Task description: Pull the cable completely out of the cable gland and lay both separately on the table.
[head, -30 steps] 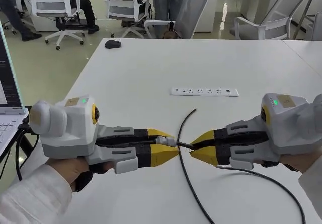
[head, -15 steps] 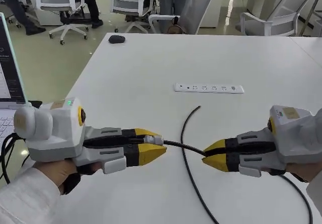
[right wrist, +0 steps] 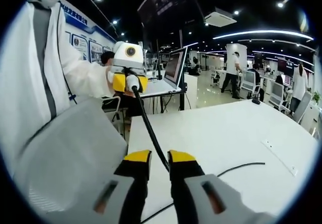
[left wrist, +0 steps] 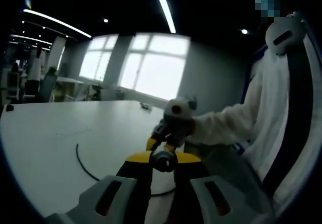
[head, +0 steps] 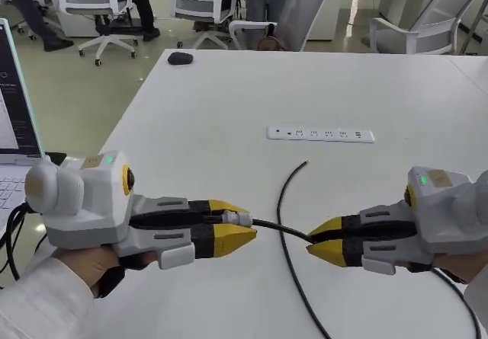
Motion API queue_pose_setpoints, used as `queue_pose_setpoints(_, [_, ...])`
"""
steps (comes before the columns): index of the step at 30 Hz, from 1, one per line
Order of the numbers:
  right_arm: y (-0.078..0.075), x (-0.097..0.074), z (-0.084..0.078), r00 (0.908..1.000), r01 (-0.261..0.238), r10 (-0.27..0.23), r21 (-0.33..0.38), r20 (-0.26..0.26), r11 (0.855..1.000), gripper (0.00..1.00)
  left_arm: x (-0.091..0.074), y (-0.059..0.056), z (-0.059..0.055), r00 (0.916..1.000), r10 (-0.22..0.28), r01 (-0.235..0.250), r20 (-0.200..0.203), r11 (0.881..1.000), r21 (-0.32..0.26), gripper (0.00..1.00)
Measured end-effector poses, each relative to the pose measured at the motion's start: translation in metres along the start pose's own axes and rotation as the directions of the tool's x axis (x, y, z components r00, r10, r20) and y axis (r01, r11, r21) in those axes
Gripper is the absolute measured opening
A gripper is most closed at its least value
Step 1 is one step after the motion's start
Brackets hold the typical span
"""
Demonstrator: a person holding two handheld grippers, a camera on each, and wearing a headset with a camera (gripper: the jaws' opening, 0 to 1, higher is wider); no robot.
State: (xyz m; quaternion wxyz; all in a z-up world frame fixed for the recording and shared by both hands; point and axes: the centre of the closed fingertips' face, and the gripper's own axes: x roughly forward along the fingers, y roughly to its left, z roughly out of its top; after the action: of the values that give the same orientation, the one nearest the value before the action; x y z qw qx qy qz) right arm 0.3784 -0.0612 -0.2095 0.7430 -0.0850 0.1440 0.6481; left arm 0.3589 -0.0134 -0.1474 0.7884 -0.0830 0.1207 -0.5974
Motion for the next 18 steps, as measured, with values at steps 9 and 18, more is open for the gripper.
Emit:
queue_pose_setpoints(9, [0.000,0.013,0.006,0.9998,0.008,-0.008,-0.042,0.018,0.999,0.32,0.005,0.000,0.002,0.9999,-0.011,0.011,-0.001,1.000,0.009,0.16])
queue_pose_setpoints(18, [0.003,0.017,0.015,0.9992,-0.019,0.021,-0.068,0.035,0.997,0.13,0.006,-0.001,0.001,0.9999,-0.012,0.012,-0.004,1.000,0.010,0.16])
